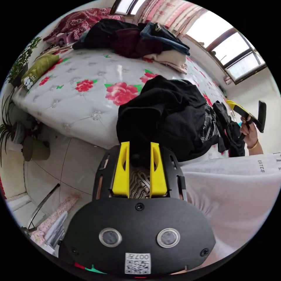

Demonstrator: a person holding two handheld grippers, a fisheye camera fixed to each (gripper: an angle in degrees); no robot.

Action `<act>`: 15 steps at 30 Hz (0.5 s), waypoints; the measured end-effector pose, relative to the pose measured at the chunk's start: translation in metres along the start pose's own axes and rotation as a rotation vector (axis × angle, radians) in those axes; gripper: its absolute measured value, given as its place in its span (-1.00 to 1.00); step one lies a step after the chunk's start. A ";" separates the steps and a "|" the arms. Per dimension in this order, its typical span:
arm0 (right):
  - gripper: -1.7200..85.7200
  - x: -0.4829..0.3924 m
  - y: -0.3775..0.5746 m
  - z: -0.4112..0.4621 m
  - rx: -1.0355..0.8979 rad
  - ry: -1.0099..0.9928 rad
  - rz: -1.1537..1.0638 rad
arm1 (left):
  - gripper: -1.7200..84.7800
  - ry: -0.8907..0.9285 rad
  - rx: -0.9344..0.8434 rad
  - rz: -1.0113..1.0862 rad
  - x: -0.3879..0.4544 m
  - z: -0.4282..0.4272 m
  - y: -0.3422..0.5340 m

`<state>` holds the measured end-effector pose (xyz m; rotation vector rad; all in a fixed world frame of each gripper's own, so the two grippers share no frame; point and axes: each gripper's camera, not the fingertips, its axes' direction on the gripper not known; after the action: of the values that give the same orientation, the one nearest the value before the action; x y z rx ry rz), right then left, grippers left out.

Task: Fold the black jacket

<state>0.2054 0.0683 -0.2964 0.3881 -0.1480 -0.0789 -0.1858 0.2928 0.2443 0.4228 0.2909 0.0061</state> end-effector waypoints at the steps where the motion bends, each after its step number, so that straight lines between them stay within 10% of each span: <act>1: -0.80 0.000 -0.004 0.005 -0.015 0.007 -0.005 | -0.68 0.000 -0.029 -0.014 0.003 0.006 0.001; 15: -0.88 -0.076 -0.132 0.206 -0.502 0.130 -0.185 | -0.67 0.057 -0.011 0.350 0.135 0.028 -0.008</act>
<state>0.0917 -0.1219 -0.1686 -0.0962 0.0388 -0.2661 -0.0496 0.2830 0.2278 0.4591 0.2694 0.3628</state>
